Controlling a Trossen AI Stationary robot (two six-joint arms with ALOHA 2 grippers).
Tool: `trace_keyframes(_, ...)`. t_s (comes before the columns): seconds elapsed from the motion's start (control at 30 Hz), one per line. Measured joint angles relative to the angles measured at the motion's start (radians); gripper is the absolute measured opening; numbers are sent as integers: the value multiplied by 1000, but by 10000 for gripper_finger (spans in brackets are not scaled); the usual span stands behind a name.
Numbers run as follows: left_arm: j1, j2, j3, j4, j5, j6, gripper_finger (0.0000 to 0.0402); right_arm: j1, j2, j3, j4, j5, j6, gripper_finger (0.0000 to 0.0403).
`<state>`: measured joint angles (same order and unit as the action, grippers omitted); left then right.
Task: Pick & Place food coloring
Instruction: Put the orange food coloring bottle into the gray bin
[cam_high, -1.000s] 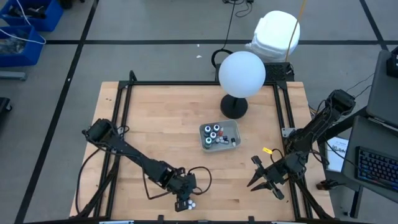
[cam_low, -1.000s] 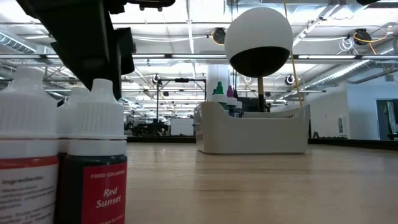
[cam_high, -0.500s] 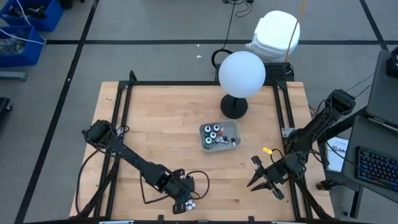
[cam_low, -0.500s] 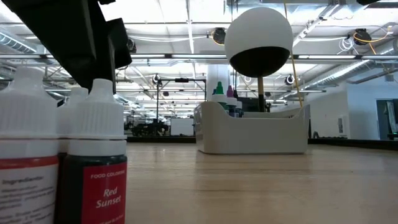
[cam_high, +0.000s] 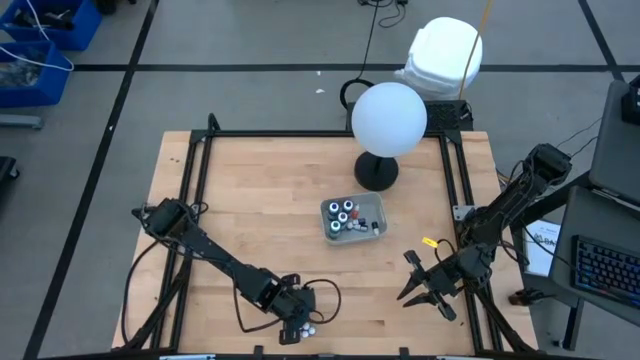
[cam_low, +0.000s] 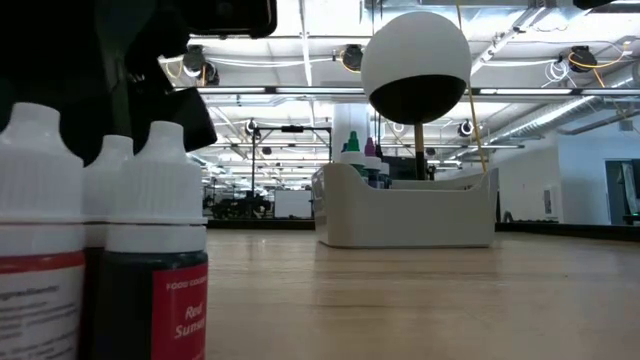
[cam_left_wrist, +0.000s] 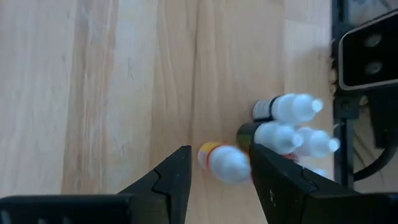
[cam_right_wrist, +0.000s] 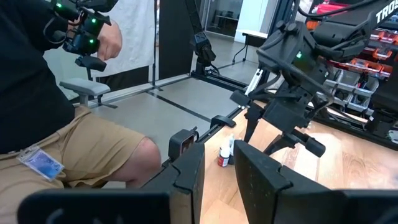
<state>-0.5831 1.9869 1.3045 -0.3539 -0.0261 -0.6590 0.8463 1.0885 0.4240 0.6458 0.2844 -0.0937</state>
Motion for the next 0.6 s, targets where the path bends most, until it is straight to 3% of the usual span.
trace_keyframes(0.37,0,0,0,-17,0,15,161,0,0,0,0,1,0,77)
trace_keyframes(0.6,0,0,0,-16,0,34,111,0,0,0,0,1,0,77)
